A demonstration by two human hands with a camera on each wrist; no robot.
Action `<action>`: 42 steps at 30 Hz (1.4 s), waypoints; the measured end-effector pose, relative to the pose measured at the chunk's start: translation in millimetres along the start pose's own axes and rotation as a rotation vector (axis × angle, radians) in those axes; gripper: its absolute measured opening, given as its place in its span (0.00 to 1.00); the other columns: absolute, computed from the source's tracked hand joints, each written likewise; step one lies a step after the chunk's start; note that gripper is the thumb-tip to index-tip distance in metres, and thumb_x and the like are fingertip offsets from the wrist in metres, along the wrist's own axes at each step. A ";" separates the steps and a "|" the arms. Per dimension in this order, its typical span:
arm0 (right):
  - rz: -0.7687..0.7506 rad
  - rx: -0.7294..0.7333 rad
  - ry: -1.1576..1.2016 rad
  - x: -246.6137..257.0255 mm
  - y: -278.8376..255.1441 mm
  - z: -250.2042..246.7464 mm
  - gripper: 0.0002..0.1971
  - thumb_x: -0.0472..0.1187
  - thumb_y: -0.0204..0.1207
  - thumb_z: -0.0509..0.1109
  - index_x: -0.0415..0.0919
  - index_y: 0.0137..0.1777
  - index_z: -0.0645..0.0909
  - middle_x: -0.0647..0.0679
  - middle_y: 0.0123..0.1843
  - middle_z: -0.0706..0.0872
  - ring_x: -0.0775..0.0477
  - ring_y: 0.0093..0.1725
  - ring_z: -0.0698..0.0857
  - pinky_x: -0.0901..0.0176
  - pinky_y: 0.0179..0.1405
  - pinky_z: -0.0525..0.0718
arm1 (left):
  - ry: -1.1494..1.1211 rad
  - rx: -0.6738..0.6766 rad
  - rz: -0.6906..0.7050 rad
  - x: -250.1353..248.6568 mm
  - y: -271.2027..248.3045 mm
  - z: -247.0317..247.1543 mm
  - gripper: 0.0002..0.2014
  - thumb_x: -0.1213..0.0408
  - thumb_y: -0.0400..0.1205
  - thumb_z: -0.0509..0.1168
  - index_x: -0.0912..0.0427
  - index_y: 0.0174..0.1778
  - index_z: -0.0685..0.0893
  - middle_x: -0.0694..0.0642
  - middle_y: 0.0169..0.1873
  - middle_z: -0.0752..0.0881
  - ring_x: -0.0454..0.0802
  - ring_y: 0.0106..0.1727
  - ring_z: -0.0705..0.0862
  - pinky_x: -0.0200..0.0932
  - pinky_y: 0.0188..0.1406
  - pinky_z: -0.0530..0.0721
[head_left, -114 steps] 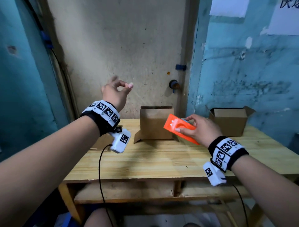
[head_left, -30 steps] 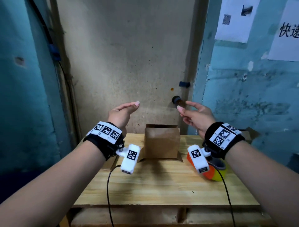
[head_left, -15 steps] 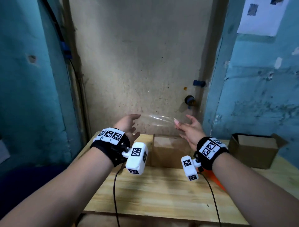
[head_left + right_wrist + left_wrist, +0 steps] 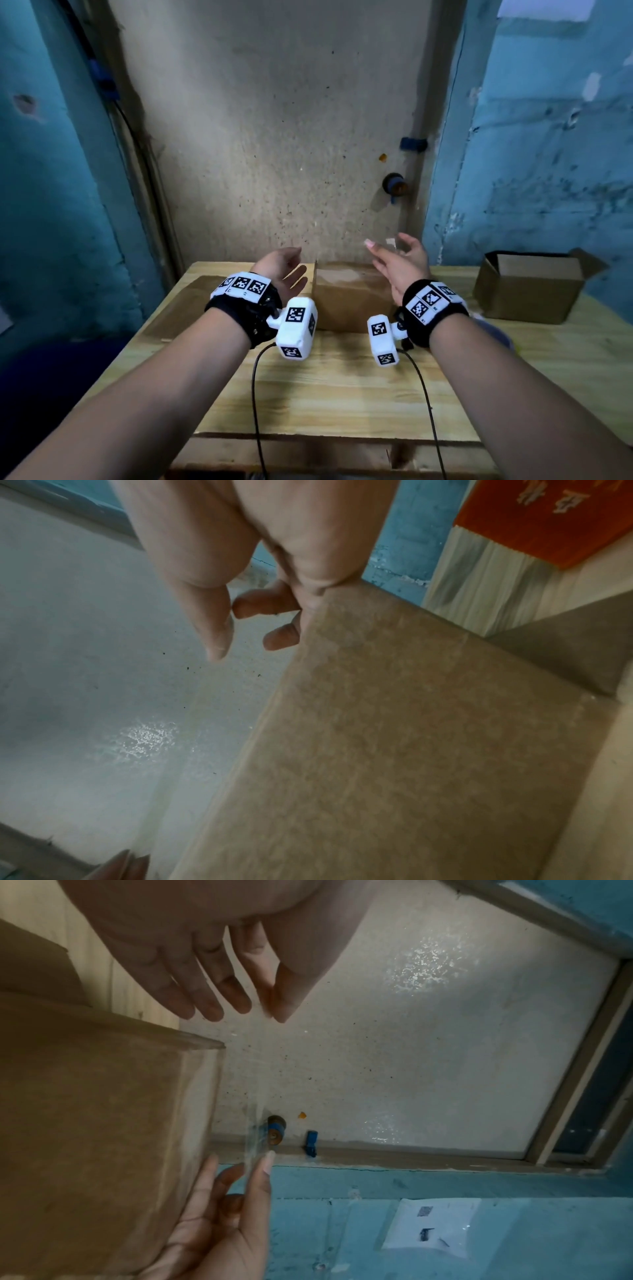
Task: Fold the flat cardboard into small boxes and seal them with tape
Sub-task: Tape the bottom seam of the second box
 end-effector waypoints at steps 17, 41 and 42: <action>-0.093 -0.086 -0.025 -12.6 5.7 -0.8 0.35 0.23 0.78 0.76 0.43 0.81 0.67 0.43 0.50 0.80 0.38 0.58 0.91 0.41 0.68 0.88 | 0.059 0.026 -0.076 23.6 21.6 -1.2 0.13 0.63 0.89 0.65 0.58 0.37 0.78 0.51 0.33 0.81 0.45 0.38 0.83 0.39 0.47 0.82; -0.057 -0.141 -0.129 -24.2 19.8 3.1 0.33 0.24 0.74 0.76 0.52 0.71 0.70 0.50 0.49 0.79 0.35 0.60 0.90 0.35 0.71 0.85 | 0.269 -0.044 -0.136 38.5 44.7 -4.1 0.12 0.58 0.87 0.67 0.60 0.40 0.83 0.57 0.37 0.82 0.56 0.35 0.80 0.49 0.36 0.80; -0.056 -0.137 -0.134 -22.8 18.2 3.9 0.33 0.24 0.74 0.75 0.50 0.73 0.70 0.51 0.49 0.79 0.35 0.61 0.90 0.36 0.72 0.85 | 0.258 -0.060 -0.108 38.2 44.8 -3.2 0.11 0.60 0.87 0.66 0.59 0.41 0.81 0.57 0.38 0.82 0.55 0.36 0.80 0.49 0.36 0.81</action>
Point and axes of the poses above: each hand's wrist, its own y-axis towards the middle knuckle, its own z-axis out of the palm, x = y × z, the point moved 4 cm from there along y, towards the middle knuckle
